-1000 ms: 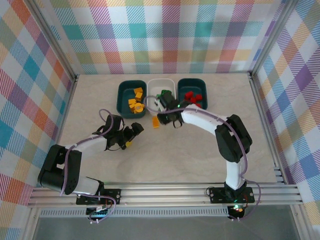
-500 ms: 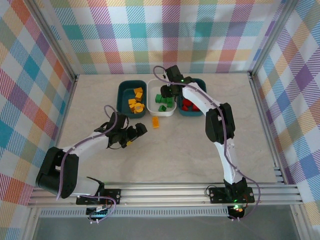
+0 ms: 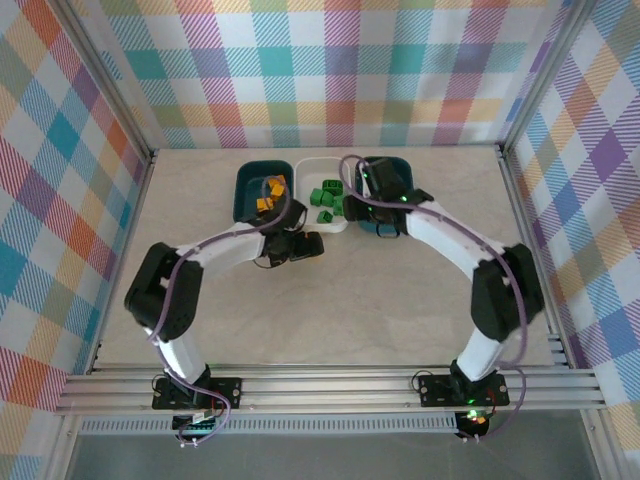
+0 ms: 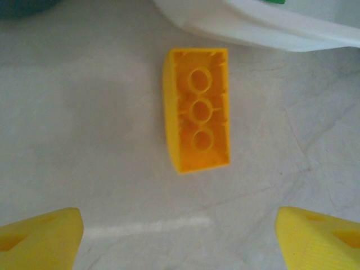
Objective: Sort the legos into containers by color
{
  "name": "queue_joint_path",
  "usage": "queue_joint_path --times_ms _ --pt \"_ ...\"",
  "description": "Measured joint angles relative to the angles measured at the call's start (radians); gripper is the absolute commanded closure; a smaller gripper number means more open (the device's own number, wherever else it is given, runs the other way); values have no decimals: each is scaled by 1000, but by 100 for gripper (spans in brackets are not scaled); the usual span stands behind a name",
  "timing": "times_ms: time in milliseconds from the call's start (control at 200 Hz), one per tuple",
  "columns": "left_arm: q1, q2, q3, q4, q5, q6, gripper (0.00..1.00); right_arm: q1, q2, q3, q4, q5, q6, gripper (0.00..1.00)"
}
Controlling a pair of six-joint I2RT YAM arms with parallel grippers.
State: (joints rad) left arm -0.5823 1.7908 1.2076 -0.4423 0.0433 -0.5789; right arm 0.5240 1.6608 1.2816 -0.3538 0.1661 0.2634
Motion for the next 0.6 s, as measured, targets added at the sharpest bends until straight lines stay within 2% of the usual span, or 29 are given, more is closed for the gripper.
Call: queue_joint_path --times_ms 100,255,355,600 --pt "-32 84 69 -25 -64 16 22 0 -79 -153 56 18 24 36" --pt "-52 184 133 -74 -151 22 27 -1 -116 -344 146 48 51 35" --pt "-58 221 180 -121 -189 23 38 -1 -143 -460 227 66 72 35" --pt "-71 282 261 -151 -251 43 57 -1 -188 -574 371 119 122 34"
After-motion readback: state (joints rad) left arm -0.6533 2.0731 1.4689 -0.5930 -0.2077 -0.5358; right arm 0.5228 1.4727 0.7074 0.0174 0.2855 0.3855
